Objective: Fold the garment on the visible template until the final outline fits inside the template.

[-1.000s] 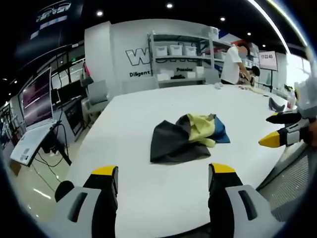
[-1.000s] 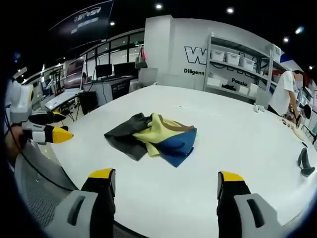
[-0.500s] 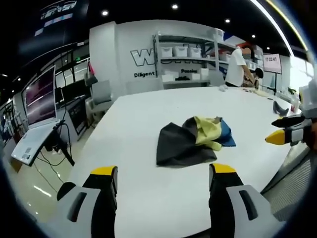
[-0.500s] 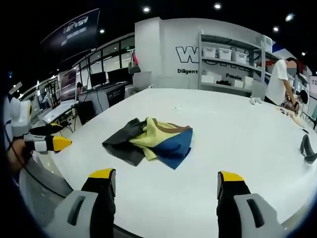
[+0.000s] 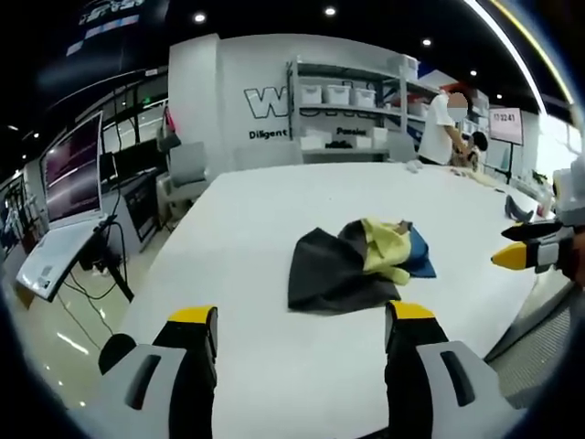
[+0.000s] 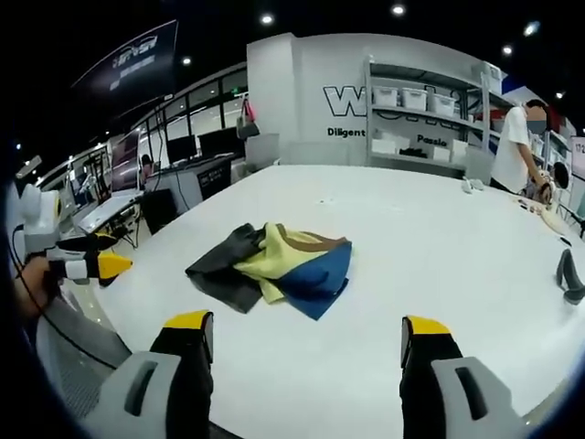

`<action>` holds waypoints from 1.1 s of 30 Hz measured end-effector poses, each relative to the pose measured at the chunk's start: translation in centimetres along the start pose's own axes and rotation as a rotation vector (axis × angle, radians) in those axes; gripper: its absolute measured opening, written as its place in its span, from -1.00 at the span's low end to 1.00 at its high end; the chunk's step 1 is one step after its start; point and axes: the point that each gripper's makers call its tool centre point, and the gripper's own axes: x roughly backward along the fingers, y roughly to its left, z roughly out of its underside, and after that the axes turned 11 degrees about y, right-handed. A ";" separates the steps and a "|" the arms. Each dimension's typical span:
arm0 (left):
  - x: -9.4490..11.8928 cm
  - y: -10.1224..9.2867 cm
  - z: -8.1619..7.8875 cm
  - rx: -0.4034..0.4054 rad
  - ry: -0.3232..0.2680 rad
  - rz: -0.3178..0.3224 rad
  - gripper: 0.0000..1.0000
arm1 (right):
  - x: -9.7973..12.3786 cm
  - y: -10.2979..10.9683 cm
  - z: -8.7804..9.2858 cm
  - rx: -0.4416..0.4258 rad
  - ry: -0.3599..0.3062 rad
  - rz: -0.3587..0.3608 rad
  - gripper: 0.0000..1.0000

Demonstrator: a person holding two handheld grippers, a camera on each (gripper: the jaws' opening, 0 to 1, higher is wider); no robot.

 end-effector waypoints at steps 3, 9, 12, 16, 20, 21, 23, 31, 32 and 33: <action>-0.1 0.0 0.4 -0.001 0.015 0.000 0.44 | -0.1 -0.1 0.4 -0.011 0.014 -0.004 0.63; -0.7 -0.2 -0.3 -0.012 0.017 0.014 0.44 | -0.5 0.0 -0.7 0.003 -0.004 -0.018 0.63; -1.6 -0.4 -1.0 -0.031 0.023 0.034 0.45 | -1.3 -0.2 -1.5 0.008 0.005 -0.037 0.62; -2.8 -0.5 -2.5 0.004 0.011 0.056 0.44 | -2.2 -0.2 -3.0 0.012 -0.006 -0.057 0.56; -4.0 -0.9 -3.3 -0.023 0.018 0.066 0.45 | -3.3 -0.5 -4.3 0.037 -0.015 -0.047 0.54; -4.2 -0.9 -3.5 -0.033 0.016 0.067 0.45 | -3.7 -0.6 -4.6 0.038 -0.014 -0.052 0.54; -5.0 -1.2 -3.9 -0.047 0.023 0.079 0.45 | -4.5 -0.6 -4.9 0.046 -0.009 -0.060 0.54; -8.1 -2.7 -3.5 -0.091 0.083 0.116 0.38 | -7.1 -0.4 -5.1 0.087 0.022 -0.086 0.48; -8.5 -3.1 -3.4 -0.104 0.088 0.132 0.37 | -7.7 -0.4 -5.0 0.092 0.034 -0.091 0.47; -8.8 -3.7 -3.2 -0.119 0.104 0.161 0.37 | -8.1 -0.5 -4.8 0.092 0.040 -0.090 0.46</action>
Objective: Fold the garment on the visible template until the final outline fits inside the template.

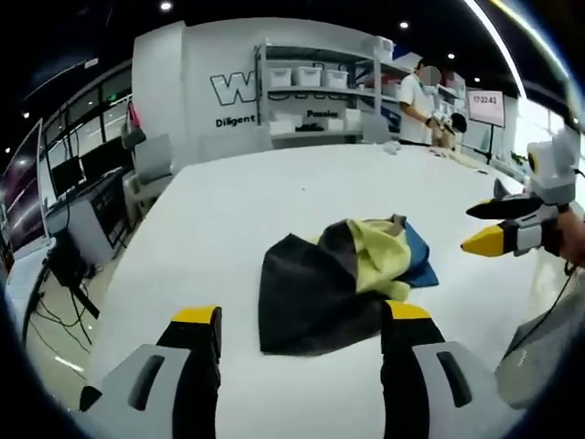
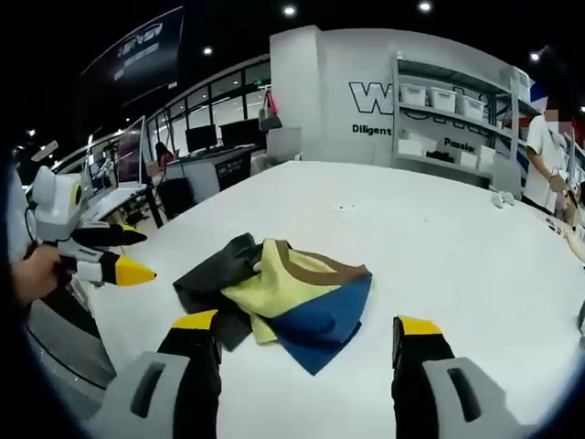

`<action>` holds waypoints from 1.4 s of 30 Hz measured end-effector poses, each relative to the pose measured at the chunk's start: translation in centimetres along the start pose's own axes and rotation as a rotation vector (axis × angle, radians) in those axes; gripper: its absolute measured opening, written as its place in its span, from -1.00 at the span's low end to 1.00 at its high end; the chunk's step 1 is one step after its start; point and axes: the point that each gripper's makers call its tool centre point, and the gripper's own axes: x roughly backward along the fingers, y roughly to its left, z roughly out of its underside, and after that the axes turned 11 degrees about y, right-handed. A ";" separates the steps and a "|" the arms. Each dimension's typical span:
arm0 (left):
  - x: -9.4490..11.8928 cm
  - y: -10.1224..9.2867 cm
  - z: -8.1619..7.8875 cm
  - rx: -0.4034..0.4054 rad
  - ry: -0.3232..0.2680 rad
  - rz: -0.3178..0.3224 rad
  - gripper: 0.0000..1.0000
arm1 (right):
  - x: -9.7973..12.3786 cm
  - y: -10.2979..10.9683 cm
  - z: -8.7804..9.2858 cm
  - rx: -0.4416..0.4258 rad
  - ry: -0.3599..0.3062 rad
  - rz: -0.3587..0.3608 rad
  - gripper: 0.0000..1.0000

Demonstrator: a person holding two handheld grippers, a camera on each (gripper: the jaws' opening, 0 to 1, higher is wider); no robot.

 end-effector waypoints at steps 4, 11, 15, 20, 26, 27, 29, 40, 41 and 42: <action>-1.4 -0.7 -0.3 -0.045 0.009 0.002 0.30 | -1.7 -1.0 0.7 0.042 0.045 0.036 0.30; -4.5 -1.3 0.5 -0.074 0.061 0.020 0.21 | -4.5 -1.5 1.8 -0.025 0.085 0.010 0.24; -5.6 -1.3 1.0 -0.074 0.078 0.019 0.03 | -5.4 -1.6 2.0 -0.032 0.094 0.004 0.12; -7.3 -1.1 2.0 -0.093 0.121 0.011 -0.05 | -7.5 -1.9 2.5 -0.079 0.116 -0.016 -0.14; -8.4 -1.1 2.9 -0.087 0.168 0.040 -0.24 | -8.5 -2.0 2.6 -0.088 0.121 -0.018 -0.24; -8.4 -1.0 2.9 -0.083 0.166 0.038 -0.27 | -8.6 -2.0 2.7 -0.086 0.122 -0.018 -0.26; -8.5 -0.8 2.8 -0.075 0.156 0.022 -0.37 | -8.6 -1.9 2.6 -0.079 0.120 -0.019 -0.30; -9.4 0.0 3.7 -0.070 0.191 0.005 -0.95 | -8.6 -1.5 2.3 -0.051 0.087 -0.001 -0.76; -9.4 0.0 3.7 -0.074 0.190 0.005 -0.96 | -8.6 -1.5 2.3 -0.041 0.087 -0.001 -0.80; -9.3 0.0 3.7 -0.081 0.191 0.004 -0.97 | -8.5 -1.5 2.2 -0.027 0.087 0.007 -0.83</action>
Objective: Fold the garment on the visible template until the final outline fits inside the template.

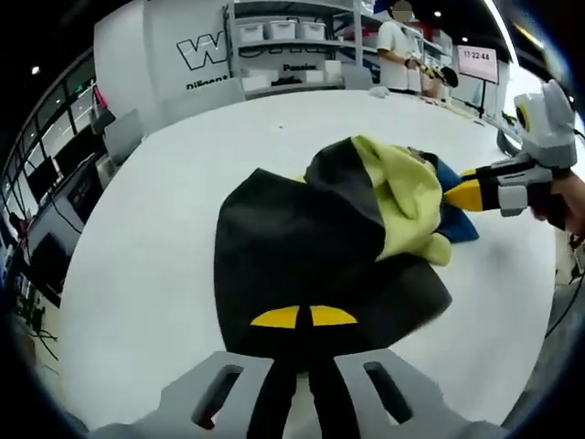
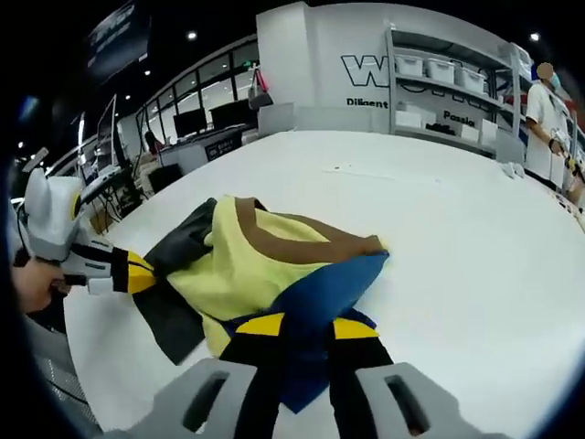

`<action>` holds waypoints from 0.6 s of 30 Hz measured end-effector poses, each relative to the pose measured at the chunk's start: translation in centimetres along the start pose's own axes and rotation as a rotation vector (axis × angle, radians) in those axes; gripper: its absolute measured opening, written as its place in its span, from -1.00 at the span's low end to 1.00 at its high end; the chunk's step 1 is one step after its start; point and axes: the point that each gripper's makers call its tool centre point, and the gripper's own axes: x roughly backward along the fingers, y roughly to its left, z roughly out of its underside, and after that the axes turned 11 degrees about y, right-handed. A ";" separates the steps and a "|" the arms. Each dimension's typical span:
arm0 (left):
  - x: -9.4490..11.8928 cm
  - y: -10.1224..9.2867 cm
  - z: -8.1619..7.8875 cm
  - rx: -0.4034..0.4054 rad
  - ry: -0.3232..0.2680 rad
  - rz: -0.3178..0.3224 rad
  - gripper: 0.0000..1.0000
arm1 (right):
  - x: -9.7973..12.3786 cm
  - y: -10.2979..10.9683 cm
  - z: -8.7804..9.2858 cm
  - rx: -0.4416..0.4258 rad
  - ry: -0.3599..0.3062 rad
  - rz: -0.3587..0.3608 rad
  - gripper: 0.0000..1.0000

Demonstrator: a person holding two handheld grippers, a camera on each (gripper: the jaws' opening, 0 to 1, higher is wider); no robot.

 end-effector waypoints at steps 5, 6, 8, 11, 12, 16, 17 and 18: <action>1.1 0.3 -0.4 -0.011 -0.028 -0.008 -0.97 | 1.2 -0.5 -0.9 0.042 -0.032 0.026 -1.00; 1.2 0.4 -0.5 -0.010 -0.031 -0.008 -0.97 | 1.3 -0.5 -0.9 0.039 -0.034 0.025 -1.00; 1.8 0.7 -0.8 0.000 -0.047 -0.010 -0.97 | 1.8 -0.4 -1.3 0.059 -0.049 0.020 -1.00; 2.6 1.0 -1.1 0.003 -0.065 -0.014 -0.97 | 2.2 -0.2 -1.6 0.097 -0.056 0.027 -1.00; 3.0 1.3 -1.3 0.003 -0.077 -0.020 -0.97 | 2.4 -0.1 -1.7 0.115 -0.059 0.030 -1.00; 4.3 1.8 -2.1 0.012 -0.110 -0.025 -0.97 | 3.4 0.2 -2.4 0.166 -0.075 0.051 -1.00; 4.9 1.9 -2.6 0.011 -0.138 -0.022 -0.97 | 3.8 0.2 -2.7 0.182 -0.085 0.059 -1.00; 5.2 2.1 -2.8 0.011 -0.145 -0.028 -0.97 | 4.0 0.3 -2.9 0.194 -0.090 0.062 -1.00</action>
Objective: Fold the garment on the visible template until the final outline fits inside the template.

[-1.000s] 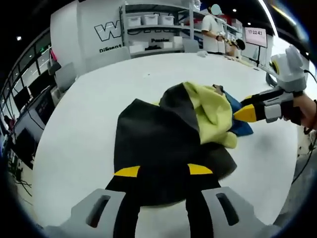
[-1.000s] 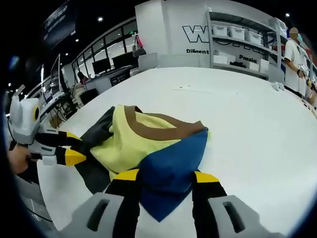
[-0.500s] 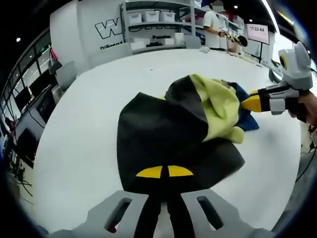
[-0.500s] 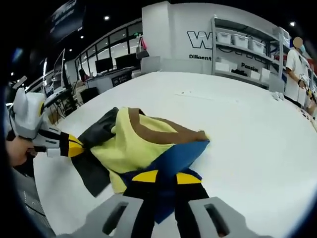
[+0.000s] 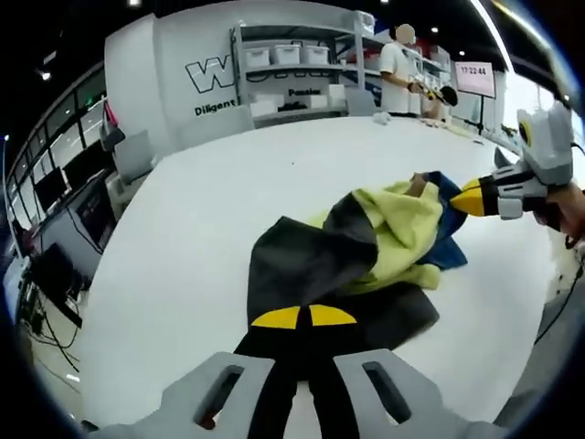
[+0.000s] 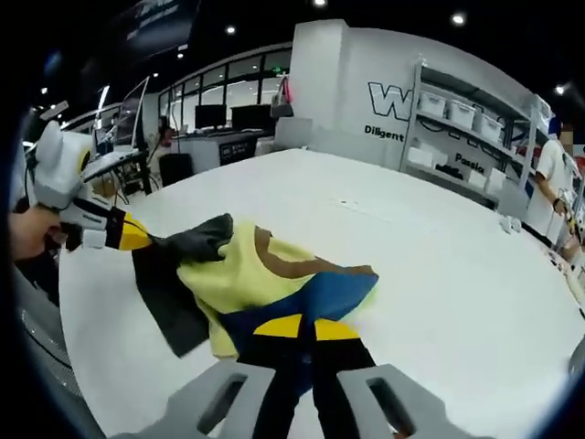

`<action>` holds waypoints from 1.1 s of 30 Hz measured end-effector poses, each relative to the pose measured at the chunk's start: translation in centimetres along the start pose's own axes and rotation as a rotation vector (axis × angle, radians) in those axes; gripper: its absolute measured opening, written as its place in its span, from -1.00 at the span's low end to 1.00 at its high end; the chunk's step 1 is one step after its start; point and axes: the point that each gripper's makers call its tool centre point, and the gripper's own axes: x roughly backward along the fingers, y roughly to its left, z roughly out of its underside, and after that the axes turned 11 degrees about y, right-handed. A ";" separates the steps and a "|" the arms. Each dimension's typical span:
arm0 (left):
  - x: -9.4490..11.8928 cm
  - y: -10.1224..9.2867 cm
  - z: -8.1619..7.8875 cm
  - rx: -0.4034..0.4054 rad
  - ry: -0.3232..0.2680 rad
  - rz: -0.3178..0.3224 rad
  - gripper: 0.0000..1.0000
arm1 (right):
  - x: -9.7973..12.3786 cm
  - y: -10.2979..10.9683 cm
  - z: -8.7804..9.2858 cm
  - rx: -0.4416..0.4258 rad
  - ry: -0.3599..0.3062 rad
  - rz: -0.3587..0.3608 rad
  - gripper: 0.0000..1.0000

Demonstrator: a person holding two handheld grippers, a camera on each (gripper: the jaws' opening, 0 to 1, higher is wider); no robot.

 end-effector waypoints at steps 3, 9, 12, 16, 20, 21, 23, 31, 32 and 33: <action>1.0 0.9 -0.9 -0.008 -0.021 -0.030 -0.97 | 0.8 -0.2 -0.8 0.035 -0.014 0.018 -1.00; 3.3 2.9 -2.8 -0.009 -0.074 -0.079 -0.97 | 2.4 -0.9 -2.3 0.058 -0.048 0.048 -1.00; 4.4 3.8 -3.6 -0.004 -0.096 -0.102 -0.97 | 3.4 -1.3 -3.2 0.045 -0.070 0.055 -1.00; 5.4 4.6 -4.3 -0.004 -0.115 -0.123 -0.97 | 4.0 -1.3 -3.7 -0.019 -0.083 0.032 -1.00; 6.4 5.4 -4.8 -0.003 -0.132 -0.143 -0.97 | 5.0 -1.4 -4.3 -0.004 -0.083 0.046 -1.00; 6.5 5.4 -4.9 -0.003 -0.134 -0.143 -0.97 | 5.0 -1.4 -4.3 -0.004 -0.083 0.046 -1.00; 6.7 5.5 -5.0 -0.003 -0.138 -0.144 -0.97 | 5.3 -1.4 -4.6 -0.007 -0.086 0.042 -1.00; 9.7 6.4 -7.7 0.006 -0.209 -0.145 -0.97 | 8.3 -1.9 -7.6 0.037 -0.124 0.048 -1.00; 9.8 6.5 -7.8 0.007 -0.210 -0.145 -0.97 | 8.4 -1.9 -7.7 0.037 -0.126 0.049 -1.00; 9.9 6.6 -8.0 0.008 -0.211 -0.144 -0.97 | 8.5 -1.9 -7.8 0.038 -0.127 0.050 -1.00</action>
